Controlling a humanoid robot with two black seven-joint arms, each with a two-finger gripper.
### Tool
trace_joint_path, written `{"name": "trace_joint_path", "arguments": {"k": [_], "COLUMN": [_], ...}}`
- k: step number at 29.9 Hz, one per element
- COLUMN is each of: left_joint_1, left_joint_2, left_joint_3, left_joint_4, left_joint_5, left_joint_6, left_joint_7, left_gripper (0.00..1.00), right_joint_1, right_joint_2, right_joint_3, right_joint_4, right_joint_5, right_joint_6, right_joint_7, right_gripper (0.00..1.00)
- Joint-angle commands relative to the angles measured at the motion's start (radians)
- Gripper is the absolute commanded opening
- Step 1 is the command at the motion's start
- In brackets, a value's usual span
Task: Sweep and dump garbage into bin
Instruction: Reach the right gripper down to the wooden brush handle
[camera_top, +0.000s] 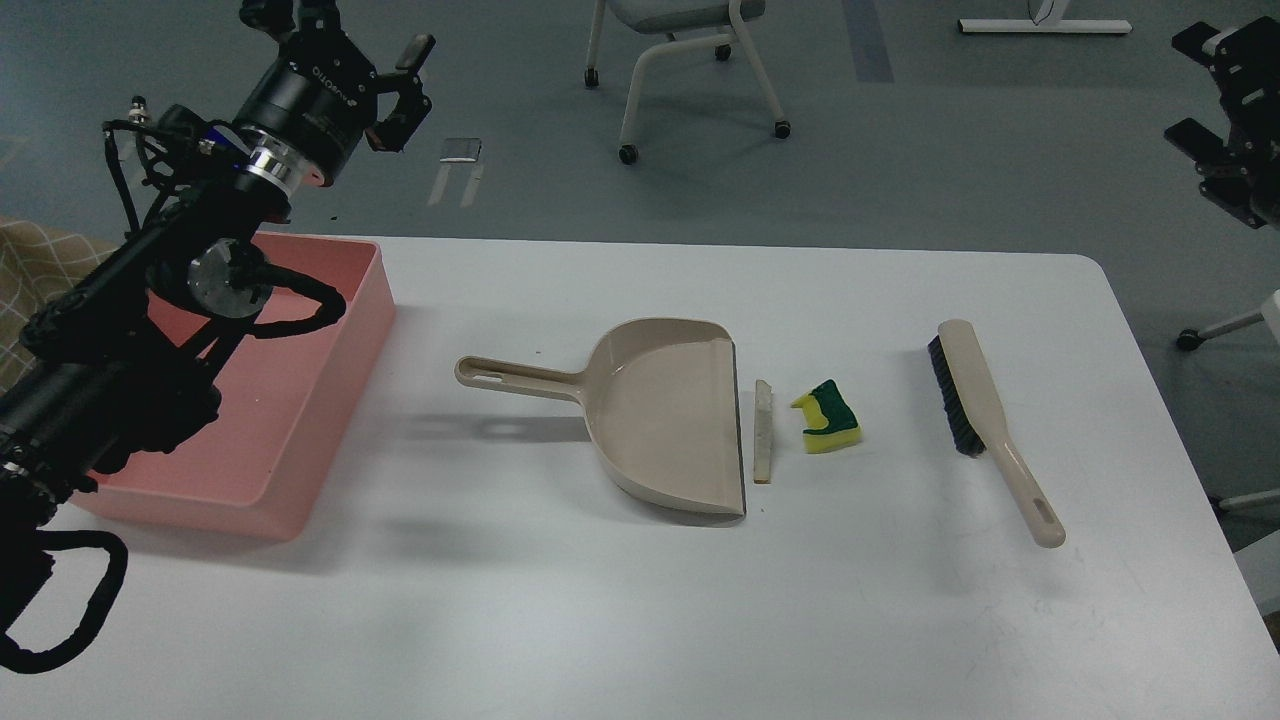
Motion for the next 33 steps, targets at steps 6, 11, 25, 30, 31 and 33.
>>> {"name": "trace_joint_path", "arguments": {"k": [6, 11, 25, 30, 31, 33], "left_joint_1": [0.000, 0.002, 0.003, 0.005, 0.005, 0.005], "left_joint_2": [0.001, -0.005, -0.004, -0.007, -0.007, -0.007], "left_joint_3": [0.000, -0.001, -0.003, -0.003, -0.003, -0.003], "left_joint_4": [0.000, 0.000, 0.000, 0.000, 0.000, 0.000], "left_joint_5": [-0.003, -0.003, -0.006, -0.008, -0.008, -0.008], "left_joint_6": [-0.001, 0.004, 0.015, 0.015, 0.015, 0.015], "left_joint_7": [0.000, 0.000, 0.000, -0.001, 0.000, 0.000], "left_gripper": [0.98, 0.98, 0.98, 0.98, 0.98, 0.98], "right_joint_1": [0.069, 0.052, -0.136, -0.155, -0.156, -0.163], "right_joint_2": [-0.139, -0.119, -0.126, -0.131, -0.128, -0.111], "right_joint_3": [-0.413, -0.468, -0.504, -0.501, -0.501, -0.502], "right_joint_4": [0.027, 0.039, 0.286, 0.332, 0.332, 0.330], "right_joint_5": [-0.168, -0.180, -0.200, -0.203, -0.203, -0.206], "right_joint_6": [0.000, 0.000, -0.039, -0.038, -0.038, -0.038], "right_joint_7": [0.065, -0.076, -0.325, -0.325, -0.325, -0.328], "right_gripper": [1.00, 1.00, 1.00, 1.00, 1.00, 1.00]}}
